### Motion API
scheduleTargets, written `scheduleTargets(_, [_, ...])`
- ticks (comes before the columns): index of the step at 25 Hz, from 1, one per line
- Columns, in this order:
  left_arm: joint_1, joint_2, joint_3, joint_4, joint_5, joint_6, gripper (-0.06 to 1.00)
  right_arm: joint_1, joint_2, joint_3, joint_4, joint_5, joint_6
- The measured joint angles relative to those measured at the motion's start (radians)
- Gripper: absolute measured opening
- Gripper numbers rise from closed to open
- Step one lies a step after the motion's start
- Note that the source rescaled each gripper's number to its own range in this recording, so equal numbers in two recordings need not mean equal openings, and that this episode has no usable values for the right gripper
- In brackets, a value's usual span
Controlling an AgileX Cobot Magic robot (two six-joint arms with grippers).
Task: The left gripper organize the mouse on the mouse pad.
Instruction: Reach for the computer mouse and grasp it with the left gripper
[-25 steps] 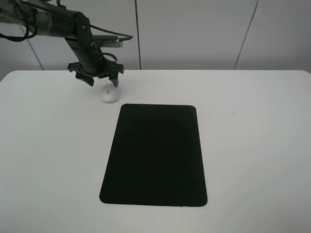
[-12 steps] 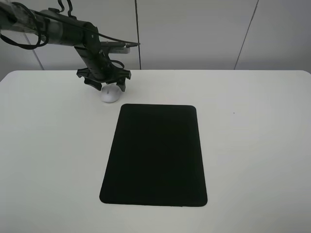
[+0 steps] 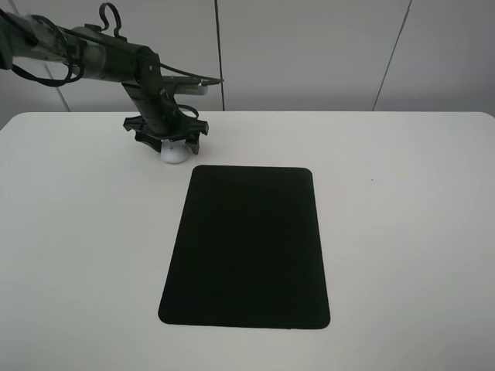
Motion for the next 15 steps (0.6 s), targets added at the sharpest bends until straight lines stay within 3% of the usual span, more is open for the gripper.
scheduleTargets(3, [0.0,0.001,0.0,0.002,0.0,0.0,1.0,0.0,0.0,0.0,0.0,0.0,0.0])
scheduleTargets(5, [0.0,0.001,0.0,0.004,0.0,-0.001,0.91,0.0,0.0,0.0,0.0,0.0,0.0])
scheduleTargets(6, [0.0,0.001,0.0,0.005,0.0,-0.006,0.75,0.0,0.0,0.0,0.0,0.0,0.0])
scheduleTargets(7, [0.0,0.001,0.0,0.008,0.0,-0.012,0.48,0.0,0.0,0.0,0.0,0.0,0.0])
scheduleTargets(8, [0.0,0.001,0.0,0.008,0.0,-0.015,0.1,0.0,0.0,0.0,0.0,0.0,0.0])
scheduleTargets(9, [0.0,0.001,0.0,0.008,0.0,-0.017,0.0,0.0,0.0,0.0,0.0,0.0,0.0])
scheduleTargets(15, [0.001,0.001,0.0,0.006,0.0,-0.026,0.0,0.0,0.0,0.0,0.0,0.0,0.0])
